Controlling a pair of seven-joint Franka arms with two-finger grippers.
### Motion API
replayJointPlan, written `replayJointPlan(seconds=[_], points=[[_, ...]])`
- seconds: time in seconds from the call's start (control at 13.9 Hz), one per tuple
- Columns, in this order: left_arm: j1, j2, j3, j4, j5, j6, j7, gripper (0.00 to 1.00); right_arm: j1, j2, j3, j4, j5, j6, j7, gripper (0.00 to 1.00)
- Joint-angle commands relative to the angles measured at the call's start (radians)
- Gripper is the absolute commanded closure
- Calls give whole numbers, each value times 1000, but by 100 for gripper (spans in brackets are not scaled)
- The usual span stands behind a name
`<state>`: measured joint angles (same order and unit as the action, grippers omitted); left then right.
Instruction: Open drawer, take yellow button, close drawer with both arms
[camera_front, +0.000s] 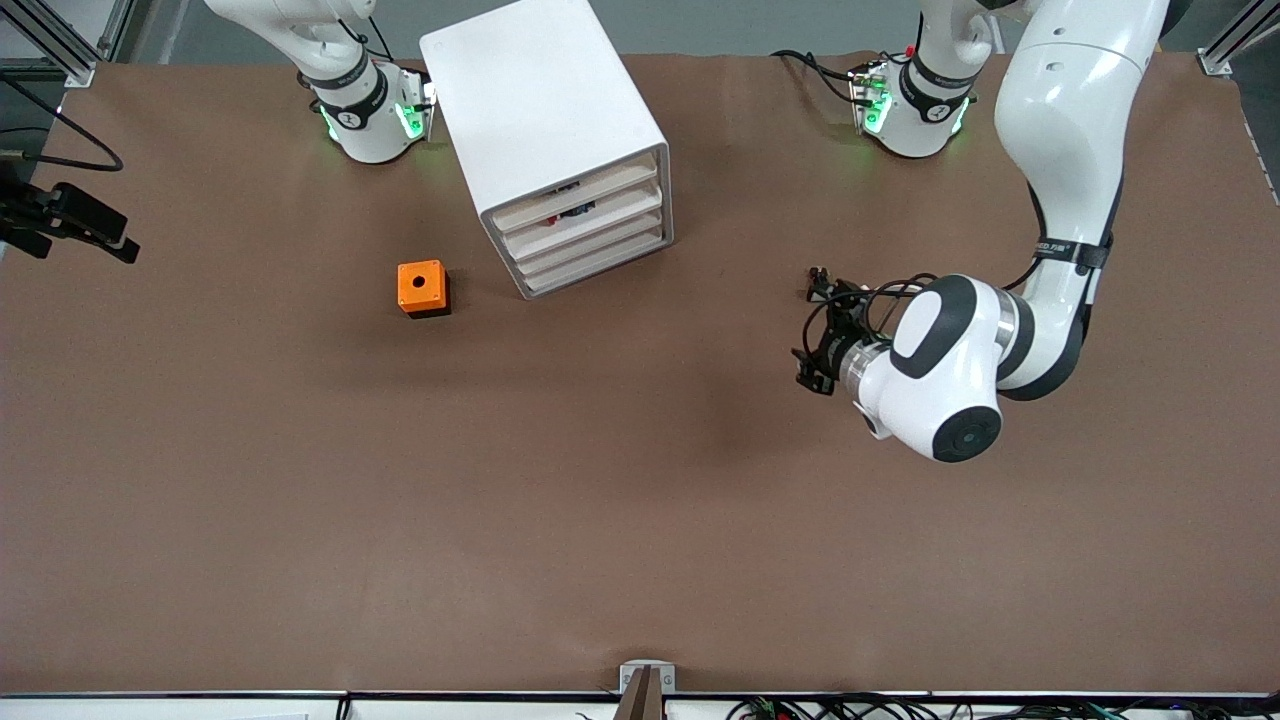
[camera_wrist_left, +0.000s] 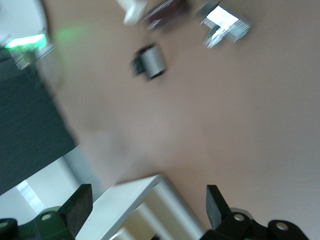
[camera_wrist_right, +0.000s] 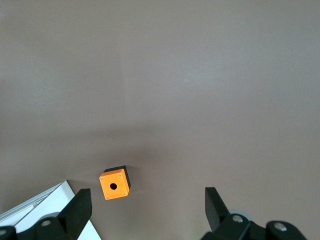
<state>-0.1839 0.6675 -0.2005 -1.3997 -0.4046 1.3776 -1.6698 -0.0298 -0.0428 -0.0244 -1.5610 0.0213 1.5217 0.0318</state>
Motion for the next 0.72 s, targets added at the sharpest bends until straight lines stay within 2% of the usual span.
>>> replayJointPlan(seconds=[0.0, 0.22, 0.5, 0.58, 0.65], points=[[-38, 24, 0, 8, -80, -51, -123, 0, -4, 9, 6, 19, -12, -5, -7, 0], [-101, 30, 1, 11, -264, -49, -422, 0, -5, 9, 6, 21, -15, -5, -7, 0], [-184, 55, 3, 19, -394, -34, -681, 0, 13, 12, 9, 21, -9, 12, 2, 0], [-204, 60, 3, 19, -399, -34, -691, 7, 17, 17, 9, 21, -3, 34, 5, 0], [-221, 67, 3, 19, -407, -32, -694, 19, 36, 29, 9, 21, 0, 54, 6, 0]])
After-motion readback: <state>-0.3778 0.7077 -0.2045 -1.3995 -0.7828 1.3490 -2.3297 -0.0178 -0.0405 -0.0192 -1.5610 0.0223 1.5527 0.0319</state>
